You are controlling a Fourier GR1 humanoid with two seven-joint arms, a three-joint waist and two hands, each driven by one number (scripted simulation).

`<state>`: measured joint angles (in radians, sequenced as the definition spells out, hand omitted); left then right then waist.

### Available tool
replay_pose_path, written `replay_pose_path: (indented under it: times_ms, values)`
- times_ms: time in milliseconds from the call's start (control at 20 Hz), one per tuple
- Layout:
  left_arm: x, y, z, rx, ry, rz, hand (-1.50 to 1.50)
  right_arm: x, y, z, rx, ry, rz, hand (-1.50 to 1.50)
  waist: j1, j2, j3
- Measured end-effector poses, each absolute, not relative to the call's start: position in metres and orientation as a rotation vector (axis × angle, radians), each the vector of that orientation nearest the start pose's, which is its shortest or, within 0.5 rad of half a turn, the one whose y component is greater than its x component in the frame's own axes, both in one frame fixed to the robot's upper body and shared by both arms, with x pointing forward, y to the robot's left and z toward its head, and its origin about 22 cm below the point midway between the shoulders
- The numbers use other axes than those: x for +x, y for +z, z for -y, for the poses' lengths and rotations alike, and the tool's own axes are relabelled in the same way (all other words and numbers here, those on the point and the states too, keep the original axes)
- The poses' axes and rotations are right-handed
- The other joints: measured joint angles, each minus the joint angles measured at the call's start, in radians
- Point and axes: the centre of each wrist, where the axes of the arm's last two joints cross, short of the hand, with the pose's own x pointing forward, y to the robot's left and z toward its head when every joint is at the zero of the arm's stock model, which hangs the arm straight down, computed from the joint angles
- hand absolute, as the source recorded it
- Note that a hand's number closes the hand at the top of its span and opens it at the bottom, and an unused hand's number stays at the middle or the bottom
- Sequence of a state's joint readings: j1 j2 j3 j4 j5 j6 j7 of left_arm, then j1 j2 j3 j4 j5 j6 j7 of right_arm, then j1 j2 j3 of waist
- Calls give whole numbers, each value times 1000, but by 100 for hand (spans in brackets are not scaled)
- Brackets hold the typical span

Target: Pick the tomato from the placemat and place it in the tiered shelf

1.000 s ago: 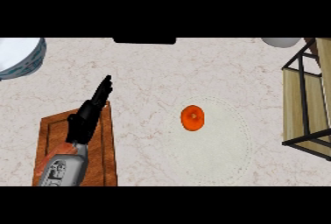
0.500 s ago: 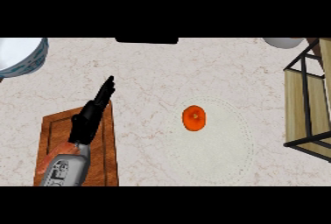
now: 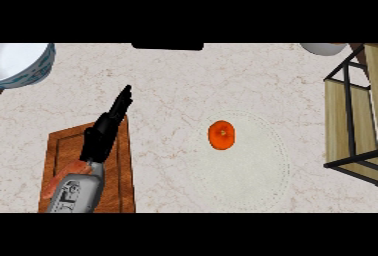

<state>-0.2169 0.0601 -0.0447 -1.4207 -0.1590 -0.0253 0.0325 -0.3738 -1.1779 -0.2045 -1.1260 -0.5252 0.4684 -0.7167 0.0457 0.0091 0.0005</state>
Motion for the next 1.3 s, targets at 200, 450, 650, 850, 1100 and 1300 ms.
replay_pose_path:
  times_ms: [200,450,650,850,1100,1300]
  values:
    - [296,22,-208,81,-296,1585,0,289,268,503,-173,604,2295,150,-3,0,0]
    - [293,19,-210,84,-289,1587,0,307,266,500,-150,583,2274,150,-8,0,0]
    - [293,19,-207,83,-285,1588,0,317,266,496,-317,628,2244,-150,-11,0,0]
    - [294,24,-207,84,-284,1593,0,327,253,505,-420,626,2197,-150,-12,0,0]
    - [293,18,-208,75,-281,1589,0,335,254,515,-422,561,2151,-150,-9,2,1]
    - [290,13,-210,79,-282,1585,0,338,256,518,-352,499,2123,-150,-10,2,1]
